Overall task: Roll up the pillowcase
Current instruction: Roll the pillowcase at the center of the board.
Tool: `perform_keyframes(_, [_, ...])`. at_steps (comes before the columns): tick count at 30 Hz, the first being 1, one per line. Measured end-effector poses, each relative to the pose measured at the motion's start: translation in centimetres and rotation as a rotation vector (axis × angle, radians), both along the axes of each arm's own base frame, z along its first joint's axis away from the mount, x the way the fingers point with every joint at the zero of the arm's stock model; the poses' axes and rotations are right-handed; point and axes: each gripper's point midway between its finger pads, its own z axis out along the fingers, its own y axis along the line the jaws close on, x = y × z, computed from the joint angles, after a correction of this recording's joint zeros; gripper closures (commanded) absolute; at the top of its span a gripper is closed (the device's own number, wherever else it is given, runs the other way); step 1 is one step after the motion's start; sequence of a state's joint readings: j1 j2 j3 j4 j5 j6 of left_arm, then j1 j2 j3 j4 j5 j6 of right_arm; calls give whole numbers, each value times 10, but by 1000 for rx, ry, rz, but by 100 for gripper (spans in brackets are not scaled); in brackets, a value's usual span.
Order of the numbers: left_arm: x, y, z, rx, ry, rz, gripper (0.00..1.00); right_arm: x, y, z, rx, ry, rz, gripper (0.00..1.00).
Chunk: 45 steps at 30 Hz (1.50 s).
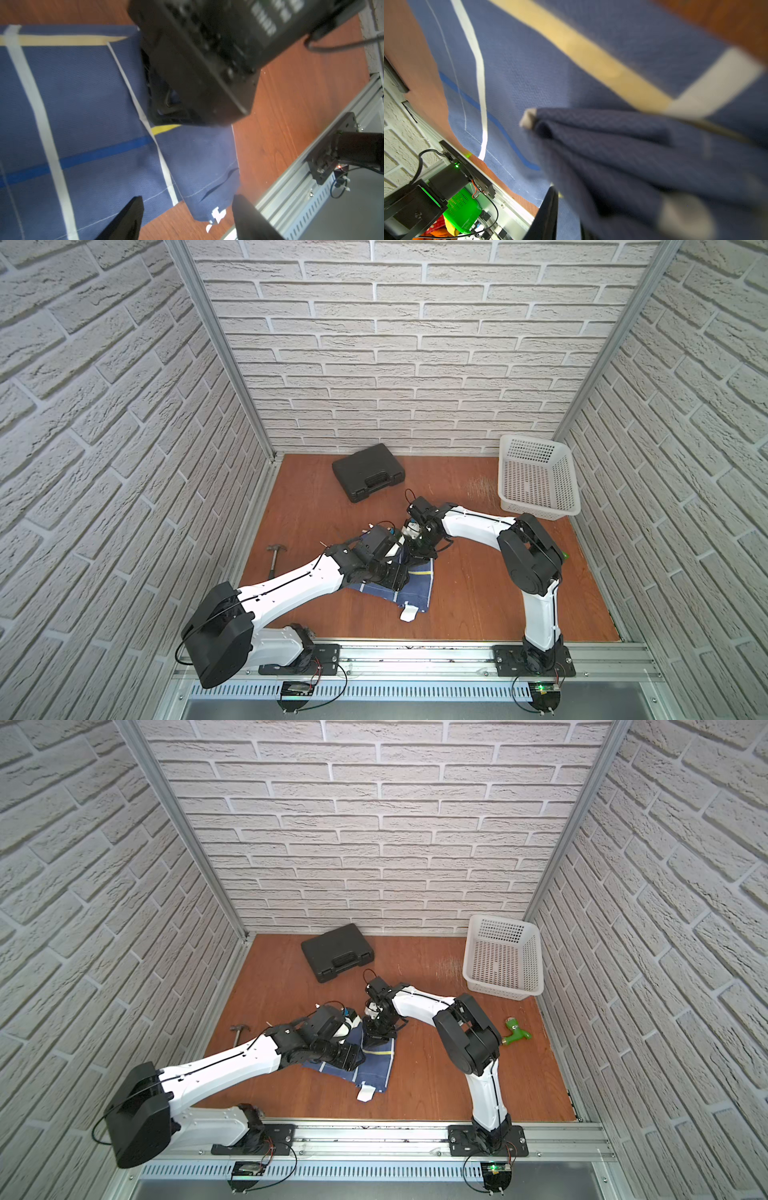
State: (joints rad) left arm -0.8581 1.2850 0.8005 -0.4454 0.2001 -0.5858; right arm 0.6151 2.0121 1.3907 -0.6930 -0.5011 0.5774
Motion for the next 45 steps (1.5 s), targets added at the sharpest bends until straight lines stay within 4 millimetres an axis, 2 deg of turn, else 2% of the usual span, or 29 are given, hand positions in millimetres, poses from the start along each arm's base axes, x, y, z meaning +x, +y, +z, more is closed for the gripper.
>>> perform_keyframes(5, [3,-1,-8,3,13,8,24,15,-7,26,10,-92,-22,68])
perform_keyframes(9, [7,8,-20,7,24,35,25,34,-11,47,-8,-216,1,64])
perform_keyframes(13, [11,20,-31,16,43,61,25,44,-10,55,-24,-325,95,61])
perform_keyframes(19, [37,34,-32,-9,21,118,25,49,-5,51,-26,-407,234,61])
perform_keyframes(25, [48,45,-45,13,39,130,26,59,3,43,-36,-470,344,59])
perform_keyframes(29, [58,53,-51,26,46,146,26,64,8,25,-56,-475,406,59])
perform_keyframes(33, [61,58,-57,38,55,146,26,60,5,7,-92,-454,462,60])
perform_keyframes(37, [61,58,-62,46,70,135,26,60,2,5,-122,-467,497,67])
perform_keyframes(42, [62,56,-67,54,83,123,27,62,-1,6,-145,-477,502,88])
perform_keyframes(45, [63,56,-67,54,83,121,27,61,-4,5,-159,-467,498,91])
